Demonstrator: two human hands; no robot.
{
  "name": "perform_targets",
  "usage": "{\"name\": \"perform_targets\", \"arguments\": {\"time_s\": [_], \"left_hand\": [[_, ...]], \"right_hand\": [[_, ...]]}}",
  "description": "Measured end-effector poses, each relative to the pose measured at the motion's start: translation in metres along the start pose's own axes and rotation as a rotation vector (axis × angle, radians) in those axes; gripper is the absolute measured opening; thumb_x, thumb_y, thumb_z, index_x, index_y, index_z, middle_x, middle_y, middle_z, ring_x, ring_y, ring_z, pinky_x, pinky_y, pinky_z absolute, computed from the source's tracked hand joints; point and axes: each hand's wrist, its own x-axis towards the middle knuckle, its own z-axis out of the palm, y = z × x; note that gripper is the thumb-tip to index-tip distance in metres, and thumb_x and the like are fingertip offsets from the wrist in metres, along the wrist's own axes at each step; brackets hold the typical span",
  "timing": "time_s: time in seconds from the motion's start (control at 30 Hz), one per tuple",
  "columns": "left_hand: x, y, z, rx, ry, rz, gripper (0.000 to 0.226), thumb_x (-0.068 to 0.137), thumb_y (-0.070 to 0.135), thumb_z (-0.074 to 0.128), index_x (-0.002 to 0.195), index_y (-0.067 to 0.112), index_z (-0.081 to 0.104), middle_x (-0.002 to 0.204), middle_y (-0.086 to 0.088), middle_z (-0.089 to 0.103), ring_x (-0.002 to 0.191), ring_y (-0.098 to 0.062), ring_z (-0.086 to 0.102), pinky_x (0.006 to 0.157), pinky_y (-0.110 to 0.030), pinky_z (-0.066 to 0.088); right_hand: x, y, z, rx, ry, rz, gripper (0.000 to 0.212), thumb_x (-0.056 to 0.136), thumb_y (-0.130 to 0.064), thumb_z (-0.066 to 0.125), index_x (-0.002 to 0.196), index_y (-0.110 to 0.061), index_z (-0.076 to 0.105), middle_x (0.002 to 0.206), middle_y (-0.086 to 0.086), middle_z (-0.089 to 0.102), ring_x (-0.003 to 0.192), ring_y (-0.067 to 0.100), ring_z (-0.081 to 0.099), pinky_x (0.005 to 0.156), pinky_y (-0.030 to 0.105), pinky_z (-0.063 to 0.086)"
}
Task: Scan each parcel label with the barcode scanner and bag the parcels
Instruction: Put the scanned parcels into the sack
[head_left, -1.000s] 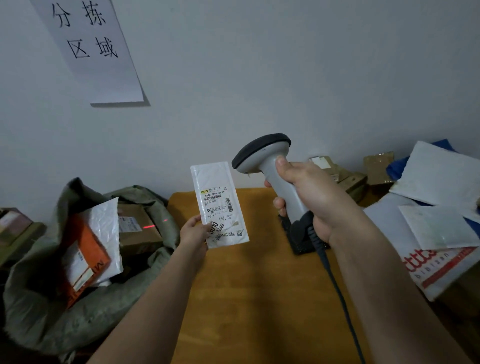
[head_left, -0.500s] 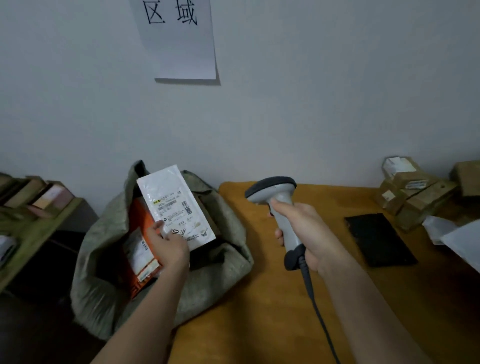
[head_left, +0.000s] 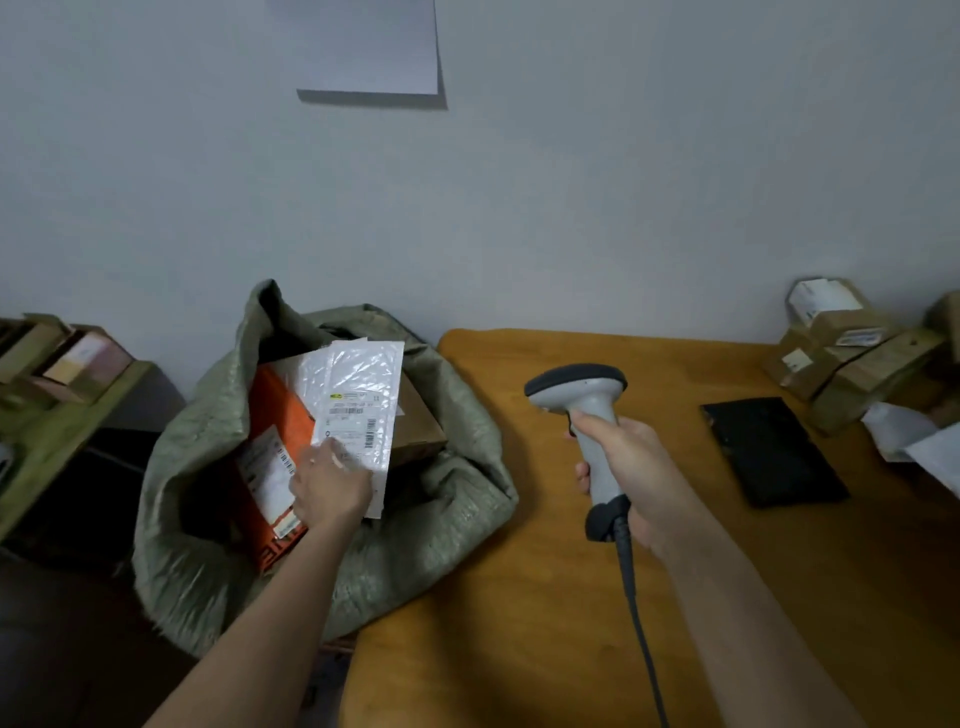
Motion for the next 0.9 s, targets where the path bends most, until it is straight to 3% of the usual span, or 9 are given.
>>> {"name": "perform_targets", "arguments": {"time_s": [0.07,0.2,0.5,0.67,0.83,0.9], "left_hand": [[-0.002,0.01,0.0,0.037,0.071,-0.033,0.039,0.098,0.025,0.044,0.133,0.011,0.051,0.146,-0.017,0.036,0.133,-0.039,0.031,0.109,-0.054,0.028],[-0.022,0.037,0.01,0.026,0.059,0.029,0.049,0.094,0.017,0.053,0.141,0.01,0.045,0.155,-0.016,0.023,0.143,-0.034,0.02,0.116,-0.05,0.017],[-0.105,0.128,0.086,0.081,-0.068,0.203,0.051,0.091,0.016,0.057,0.14,0.01,0.042,0.152,-0.01,0.025,0.139,-0.031,0.029,0.114,-0.05,0.024],[-0.18,0.19,0.164,0.128,-0.243,0.285,0.05,0.094,0.015,0.054,0.141,0.009,0.039,0.147,-0.01,0.031,0.129,-0.031,0.041,0.107,-0.049,0.033],[-0.254,0.228,0.253,0.189,-0.565,0.418,0.053,0.097,0.015,0.051,0.147,0.011,0.033,0.148,-0.01,0.037,0.128,-0.027,0.044,0.096,-0.033,0.041],[-0.275,0.234,0.283,0.23,-0.649,0.476,0.055,0.097,0.015,0.052,0.148,0.011,0.03,0.149,-0.01,0.039,0.132,-0.026,0.042,0.1,-0.032,0.038]], "right_hand": [[0.0,-0.002,-0.01,0.009,0.005,-0.025,0.022,0.096,-0.025,0.062,0.102,-0.003,0.06,0.081,0.007,0.054,0.048,0.011,0.05,0.048,0.028,0.042],[0.0,-0.005,-0.038,0.008,0.034,-0.052,0.024,0.096,-0.024,0.062,0.107,-0.003,0.061,0.083,0.007,0.055,0.048,0.01,0.051,0.048,0.026,0.043],[-0.003,-0.023,-0.159,-0.014,0.107,-0.111,0.017,0.095,-0.024,0.063,0.107,-0.011,0.061,0.078,0.007,0.058,0.051,0.011,0.053,0.051,0.028,0.044],[0.004,-0.034,-0.264,-0.036,0.195,-0.139,0.012,0.095,-0.02,0.063,0.103,-0.013,0.061,0.073,0.005,0.054,0.054,0.012,0.055,0.051,0.028,0.045],[0.022,-0.03,-0.347,-0.003,0.257,-0.134,0.016,0.095,-0.019,0.062,0.11,-0.013,0.059,0.074,0.005,0.055,0.055,0.012,0.055,0.05,0.027,0.046],[0.03,-0.029,-0.364,0.016,0.263,-0.144,0.015,0.095,-0.018,0.062,0.109,-0.012,0.06,0.073,0.004,0.056,0.055,0.012,0.055,0.049,0.026,0.046]]}}
